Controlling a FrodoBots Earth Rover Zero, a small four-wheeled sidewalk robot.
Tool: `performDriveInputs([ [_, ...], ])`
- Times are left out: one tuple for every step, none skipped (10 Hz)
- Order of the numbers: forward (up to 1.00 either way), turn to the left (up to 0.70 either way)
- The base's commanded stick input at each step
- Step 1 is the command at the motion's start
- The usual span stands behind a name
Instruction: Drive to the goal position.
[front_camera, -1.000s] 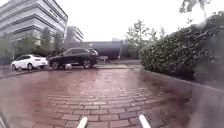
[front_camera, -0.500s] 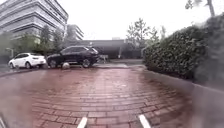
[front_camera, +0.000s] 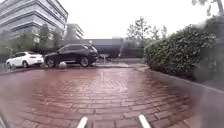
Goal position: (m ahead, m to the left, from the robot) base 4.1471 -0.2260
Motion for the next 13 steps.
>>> performDriveInputs([
  [0.70,0.00],
  [0.70,0.00],
  [0.64,0.00],
  [0.45,0.00],
  [0.45,0.00],
  [0.45,0.00],
  [0.45,0.00],
  [0.45,0.00],
  [0.45,0.00],
  [0.45,0.00],
  [0.45,0.00],
  [0.45,0.00],
  [0.45,0.00],
])
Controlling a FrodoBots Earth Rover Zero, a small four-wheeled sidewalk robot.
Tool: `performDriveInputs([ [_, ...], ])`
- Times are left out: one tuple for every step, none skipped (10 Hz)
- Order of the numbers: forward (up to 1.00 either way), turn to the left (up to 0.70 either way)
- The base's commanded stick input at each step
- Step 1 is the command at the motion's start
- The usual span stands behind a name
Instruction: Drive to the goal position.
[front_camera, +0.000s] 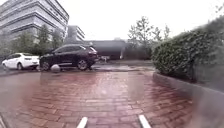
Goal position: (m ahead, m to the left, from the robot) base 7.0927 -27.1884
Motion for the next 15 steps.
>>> performDriveInputs([
  [0.45,0.00],
  [0.45,0.00],
  [0.45,0.00],
  [0.45,0.00],
  [0.45,-0.27],
  [0.45,-0.27],
  [0.45,-0.27],
  [0.45,-0.27],
  [0.45,-0.27],
  [0.45,-0.27],
  [0.45,-0.24],
  [0.45,-0.07],
  [0.45,0.00],
  [0.45,0.00],
  [0.45,0.00],
])
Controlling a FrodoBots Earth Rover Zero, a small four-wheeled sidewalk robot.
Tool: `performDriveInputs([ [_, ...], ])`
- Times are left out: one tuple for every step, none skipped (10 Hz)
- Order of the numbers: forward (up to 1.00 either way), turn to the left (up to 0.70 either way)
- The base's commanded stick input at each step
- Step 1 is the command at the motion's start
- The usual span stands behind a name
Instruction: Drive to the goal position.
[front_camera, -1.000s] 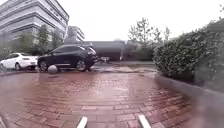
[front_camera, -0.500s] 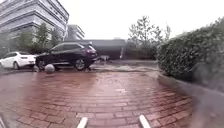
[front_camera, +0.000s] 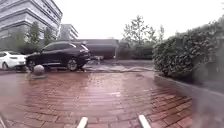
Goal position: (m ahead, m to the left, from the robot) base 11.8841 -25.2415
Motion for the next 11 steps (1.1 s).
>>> performDriveInputs([
  [0.45,0.00],
  [0.45,0.00],
  [0.45,0.00],
  [0.45,0.00],
  [0.45,0.00],
  [0.45,0.00],
  [0.45,0.00],
  [0.45,0.00],
  [0.45,0.00],
  [0.45,0.00],
  [0.45,0.00],
])
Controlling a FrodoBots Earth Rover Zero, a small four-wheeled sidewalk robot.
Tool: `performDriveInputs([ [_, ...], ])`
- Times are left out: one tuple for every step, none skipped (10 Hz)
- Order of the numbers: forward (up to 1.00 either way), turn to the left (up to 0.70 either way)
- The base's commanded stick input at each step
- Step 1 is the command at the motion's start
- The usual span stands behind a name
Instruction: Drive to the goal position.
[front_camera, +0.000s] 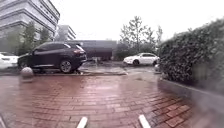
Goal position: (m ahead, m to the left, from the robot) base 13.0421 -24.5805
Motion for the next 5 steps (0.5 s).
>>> performDriveInputs([
  [0.45,0.00],
  [0.45,0.00],
  [0.45,0.00],
  [0.45,0.00],
  [0.45,-0.21],
])
